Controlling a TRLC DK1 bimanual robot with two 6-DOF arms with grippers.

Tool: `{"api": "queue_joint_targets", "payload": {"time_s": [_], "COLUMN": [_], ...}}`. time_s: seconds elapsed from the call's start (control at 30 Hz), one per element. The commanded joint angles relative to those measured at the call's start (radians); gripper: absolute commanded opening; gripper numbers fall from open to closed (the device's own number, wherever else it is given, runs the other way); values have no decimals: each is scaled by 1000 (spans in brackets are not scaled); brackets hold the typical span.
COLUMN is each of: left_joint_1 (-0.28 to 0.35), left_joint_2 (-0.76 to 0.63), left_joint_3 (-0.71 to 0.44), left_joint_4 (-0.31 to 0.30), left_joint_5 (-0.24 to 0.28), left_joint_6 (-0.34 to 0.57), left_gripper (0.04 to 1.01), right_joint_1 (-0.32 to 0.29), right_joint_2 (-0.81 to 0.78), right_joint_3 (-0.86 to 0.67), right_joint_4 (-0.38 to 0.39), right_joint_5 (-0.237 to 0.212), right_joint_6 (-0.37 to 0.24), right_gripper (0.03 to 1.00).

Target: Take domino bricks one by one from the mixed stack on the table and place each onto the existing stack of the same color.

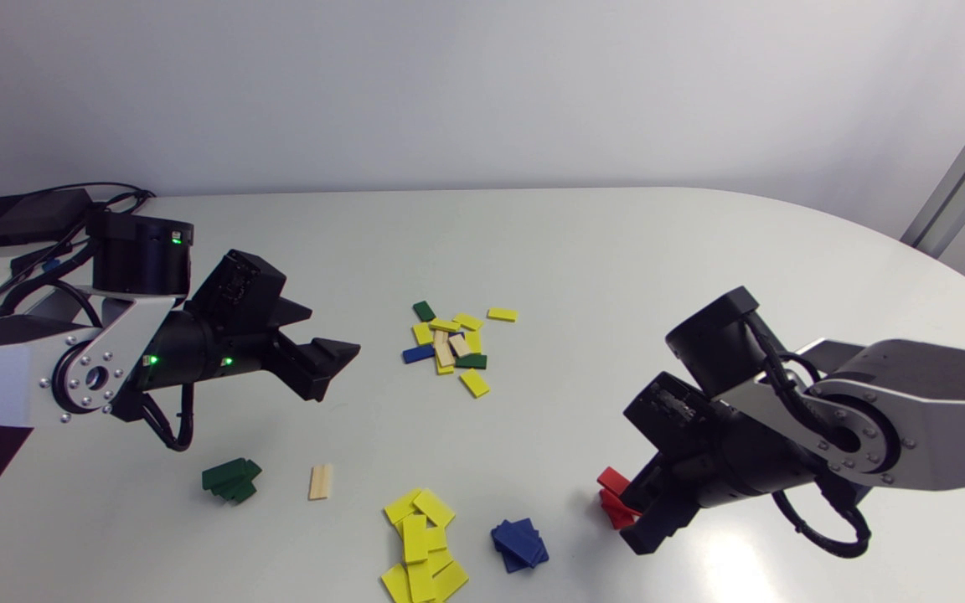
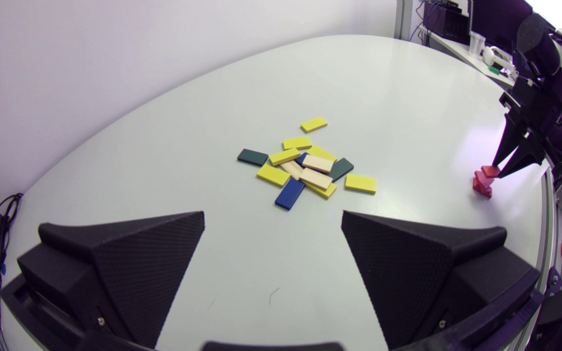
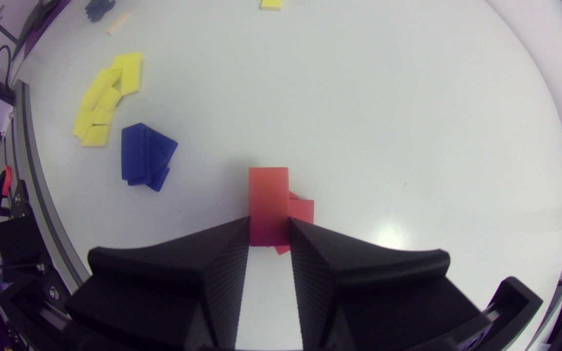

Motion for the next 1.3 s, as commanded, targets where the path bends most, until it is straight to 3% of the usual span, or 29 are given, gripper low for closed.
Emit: {"api": "queue_joint_targets", "payload": {"time_s": [0.0,0.77,0.9,1.03,1.13,1.27], "left_joint_1": [-7,-16,-16,-16,-16,-16], "left_joint_2": [-4,3,3,5,5,5], "left_joint_3": [-27,-29,-29,-29,-27,-25], "left_joint_4": [11,17,17,19,19,19], "left_joint_5": [-1,-6,-6,-6,-6,-6], "left_joint_6": [6,8,8,8,9,8], "left_gripper": [1002,1002,1002,1002,1002,1002], "right_joint_1": [-3,-6,-6,-6,-6,-6], "right_joint_2": [17,70,73,76,76,77], "right_joint_3": [-31,-35,-35,-35,-37,-37], "right_joint_4": [6,24,26,26,26,24], "right_joint_5": [-5,16,21,26,26,26], "right_joint_6": [-31,-30,-30,-30,-30,-30], "right_gripper": [187,207,287,305,390,392]}}
